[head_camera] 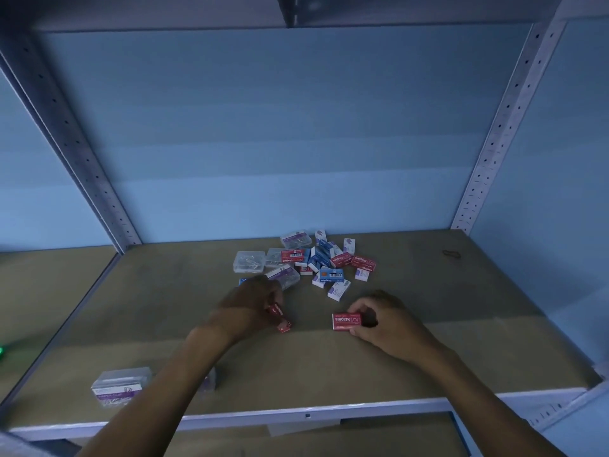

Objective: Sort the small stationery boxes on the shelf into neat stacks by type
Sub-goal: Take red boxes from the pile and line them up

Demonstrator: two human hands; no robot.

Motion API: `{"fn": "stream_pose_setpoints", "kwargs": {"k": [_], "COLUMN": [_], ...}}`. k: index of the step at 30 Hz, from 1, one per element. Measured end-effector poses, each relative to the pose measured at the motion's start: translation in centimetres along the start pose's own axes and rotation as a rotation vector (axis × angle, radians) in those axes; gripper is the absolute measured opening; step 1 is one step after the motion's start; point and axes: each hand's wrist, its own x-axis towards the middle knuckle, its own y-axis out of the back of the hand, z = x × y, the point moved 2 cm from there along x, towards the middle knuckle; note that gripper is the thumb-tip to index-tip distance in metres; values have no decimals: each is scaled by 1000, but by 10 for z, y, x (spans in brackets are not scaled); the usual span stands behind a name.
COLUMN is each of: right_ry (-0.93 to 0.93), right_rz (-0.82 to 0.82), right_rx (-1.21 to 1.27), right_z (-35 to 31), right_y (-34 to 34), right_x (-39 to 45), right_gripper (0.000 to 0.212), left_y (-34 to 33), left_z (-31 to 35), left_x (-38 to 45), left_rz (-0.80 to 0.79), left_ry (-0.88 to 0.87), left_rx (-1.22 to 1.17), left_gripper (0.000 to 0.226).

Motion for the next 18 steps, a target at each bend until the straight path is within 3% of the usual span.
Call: {"fn": "stream_pose_setpoints", "kwargs": {"k": [6,10,18], "right_ry": [-13,30,188], "right_rz": [-72,-101,-229], "right_rx": [174,252,48], "right_z": [-9,-23,-55], "right_y": [-1,4,4], "right_x": [5,8,11], "right_gripper": [22,36,46], "left_y": [8,4,1], "left_z": [-20,-29,-37], "left_x": [-17,-21,-21], "left_rz": [-27,9,-31], "left_ry": [59,40,9], "left_rx": [47,45,46], "left_gripper": [23,17,25]}}
